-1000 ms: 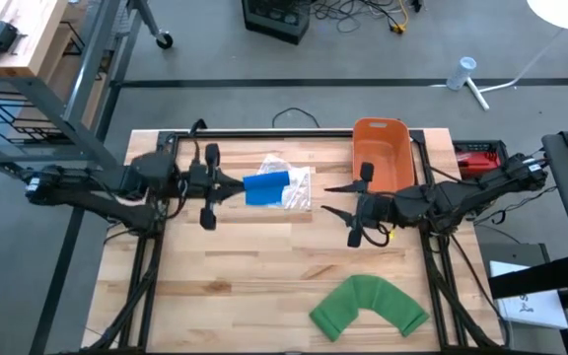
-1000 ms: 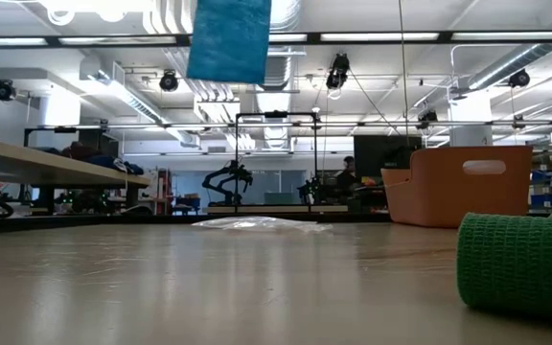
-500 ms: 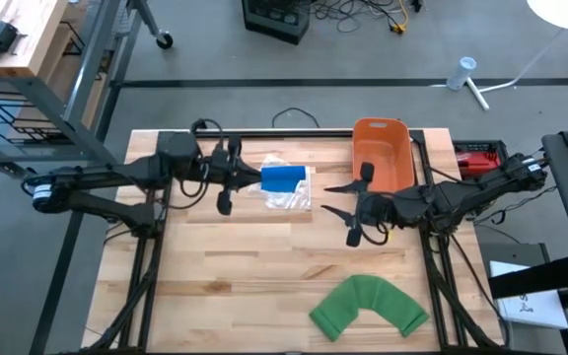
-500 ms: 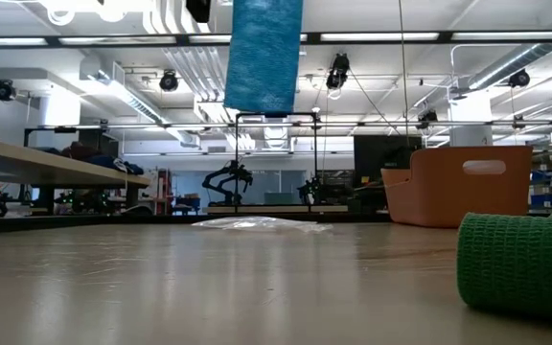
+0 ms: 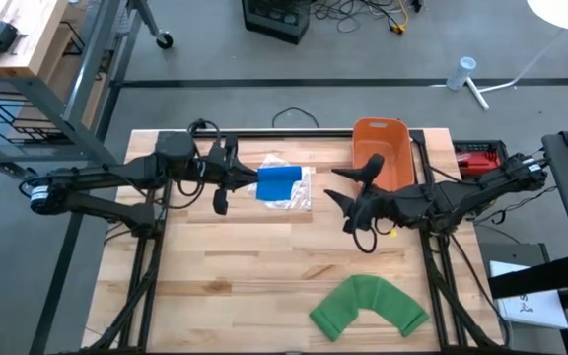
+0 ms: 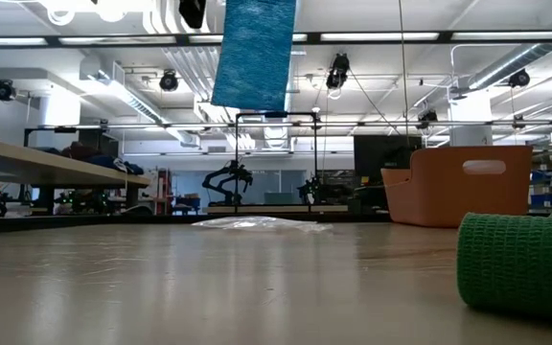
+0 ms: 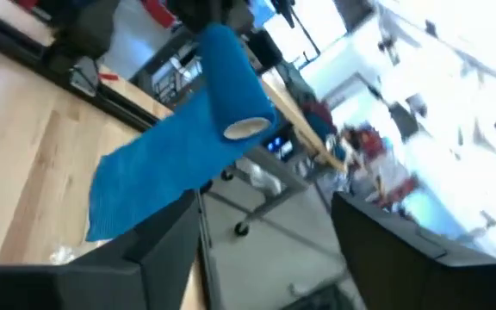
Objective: Roll bandage
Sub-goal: Roll the blue bandage
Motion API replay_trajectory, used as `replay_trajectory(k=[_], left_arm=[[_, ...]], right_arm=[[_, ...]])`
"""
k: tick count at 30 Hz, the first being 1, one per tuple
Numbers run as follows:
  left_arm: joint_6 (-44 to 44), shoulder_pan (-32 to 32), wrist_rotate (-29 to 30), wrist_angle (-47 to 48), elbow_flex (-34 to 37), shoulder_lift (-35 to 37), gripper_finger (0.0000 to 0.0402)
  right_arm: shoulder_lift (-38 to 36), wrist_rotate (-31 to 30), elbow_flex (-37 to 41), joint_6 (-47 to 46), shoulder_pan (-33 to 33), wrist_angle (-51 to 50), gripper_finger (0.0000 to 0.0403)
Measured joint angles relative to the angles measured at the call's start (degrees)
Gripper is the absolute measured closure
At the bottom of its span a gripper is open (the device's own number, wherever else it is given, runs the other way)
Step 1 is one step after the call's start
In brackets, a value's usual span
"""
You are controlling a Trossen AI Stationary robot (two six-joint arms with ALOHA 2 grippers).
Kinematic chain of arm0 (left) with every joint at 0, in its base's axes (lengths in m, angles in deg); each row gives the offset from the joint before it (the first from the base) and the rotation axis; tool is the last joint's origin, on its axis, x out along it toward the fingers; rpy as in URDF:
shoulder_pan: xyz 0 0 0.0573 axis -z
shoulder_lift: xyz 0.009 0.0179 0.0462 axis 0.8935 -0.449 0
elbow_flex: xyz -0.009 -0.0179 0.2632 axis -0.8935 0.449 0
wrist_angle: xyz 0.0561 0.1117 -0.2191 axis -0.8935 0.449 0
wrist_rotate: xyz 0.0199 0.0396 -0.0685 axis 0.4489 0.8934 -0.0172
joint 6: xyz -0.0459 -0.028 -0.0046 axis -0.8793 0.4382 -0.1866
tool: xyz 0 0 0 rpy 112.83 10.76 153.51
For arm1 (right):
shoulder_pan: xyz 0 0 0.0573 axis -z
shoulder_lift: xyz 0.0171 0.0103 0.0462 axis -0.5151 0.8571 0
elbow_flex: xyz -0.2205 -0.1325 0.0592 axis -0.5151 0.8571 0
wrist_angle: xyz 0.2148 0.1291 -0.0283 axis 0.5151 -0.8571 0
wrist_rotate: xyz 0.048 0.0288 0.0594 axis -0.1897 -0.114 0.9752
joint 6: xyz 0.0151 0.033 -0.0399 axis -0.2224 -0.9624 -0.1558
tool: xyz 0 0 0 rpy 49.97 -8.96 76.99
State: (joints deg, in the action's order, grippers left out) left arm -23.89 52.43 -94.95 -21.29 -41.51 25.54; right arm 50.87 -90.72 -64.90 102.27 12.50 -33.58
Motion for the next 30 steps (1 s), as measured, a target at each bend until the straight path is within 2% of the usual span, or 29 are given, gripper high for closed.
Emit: replay_trajectory(k=[6, 12, 15, 21, 25, 30], left_arm=[[-4.5, 0.1, -0.3, -0.2, 0.0, 0.3, 0.0401], [-5.4, 2.1, -3.0, -1.4, 0.0, 0.3, 0.0401], [-7.5, 2.6, -2.9, -3.9, 0.0, 0.4, 0.0401], [-7.6, 3.1, -3.5, -4.7, 0.0, 0.2, 0.0401], [-7.5, 3.5, -7.1, -6.0, 0.0, -0.1, 0.0401], [-7.5, 5.3, -7.8, -8.6, 0.0, -1.2, 0.0401]], right_arm=[[0.2, 8.6, 0.0, 14.5, -0.1, 1.3, 0.0091], [0.1, 17.0, 0.0, 22.5, -0.1, 7.5, 0.0083], [-0.1, 17.5, 0.0, 23.2, -0.5, 7.4, 0.0082], [0.2, 24.5, 0.0, 24.3, -0.2, 9.3, 0.0082], [1.0, 27.5, 0.0, 25.5, 1.6, 12.3, 0.0082], [4.0, 32.5, 0.0, 25.5, 4.8, 15.7, 0.0087]])
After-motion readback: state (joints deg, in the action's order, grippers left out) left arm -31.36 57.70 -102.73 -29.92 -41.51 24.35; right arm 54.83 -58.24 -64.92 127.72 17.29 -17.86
